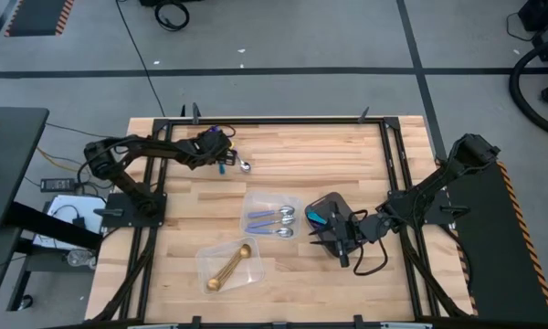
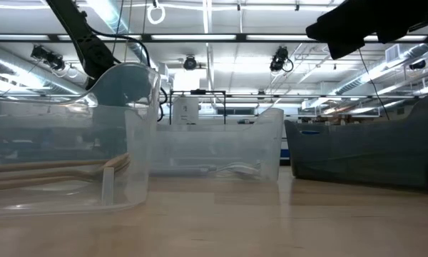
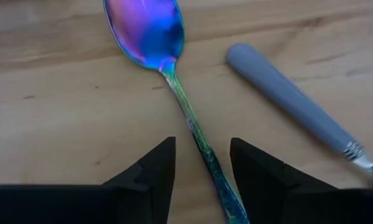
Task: Sort silverware by color (type)
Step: Put the violet spoon into the black bin
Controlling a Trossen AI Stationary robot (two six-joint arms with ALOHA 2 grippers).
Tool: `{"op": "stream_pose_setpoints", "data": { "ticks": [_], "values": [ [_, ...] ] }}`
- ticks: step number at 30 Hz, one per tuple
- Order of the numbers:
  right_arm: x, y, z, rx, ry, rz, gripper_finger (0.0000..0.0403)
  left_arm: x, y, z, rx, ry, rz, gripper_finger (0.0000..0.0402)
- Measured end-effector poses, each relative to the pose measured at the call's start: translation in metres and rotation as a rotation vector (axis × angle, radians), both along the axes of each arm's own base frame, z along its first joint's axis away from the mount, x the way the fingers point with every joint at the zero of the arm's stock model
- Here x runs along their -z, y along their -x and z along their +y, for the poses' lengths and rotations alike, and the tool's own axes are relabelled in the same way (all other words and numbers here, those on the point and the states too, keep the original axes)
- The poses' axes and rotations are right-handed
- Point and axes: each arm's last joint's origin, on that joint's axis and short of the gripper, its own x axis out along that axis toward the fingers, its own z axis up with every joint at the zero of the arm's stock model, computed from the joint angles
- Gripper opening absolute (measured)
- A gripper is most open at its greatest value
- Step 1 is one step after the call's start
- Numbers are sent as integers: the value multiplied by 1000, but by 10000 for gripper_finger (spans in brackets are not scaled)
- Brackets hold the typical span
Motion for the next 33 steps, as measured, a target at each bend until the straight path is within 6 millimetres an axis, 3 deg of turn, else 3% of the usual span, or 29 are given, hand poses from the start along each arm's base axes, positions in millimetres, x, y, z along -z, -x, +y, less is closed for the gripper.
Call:
{"op": "stream_pose_setpoints", "data": {
  "ticks": [13,21,33],
  "values": [
    [-1,0,1,-5,0,-7,114,9,3,9,15,1,55,112],
    [-1,0,1,-4,-3,-7,114,11,6,7,75,43,110,21],
    [-1,1,2,-10,-5,-6,114,2,1,-8,199,78,88,19]
  ]
}}
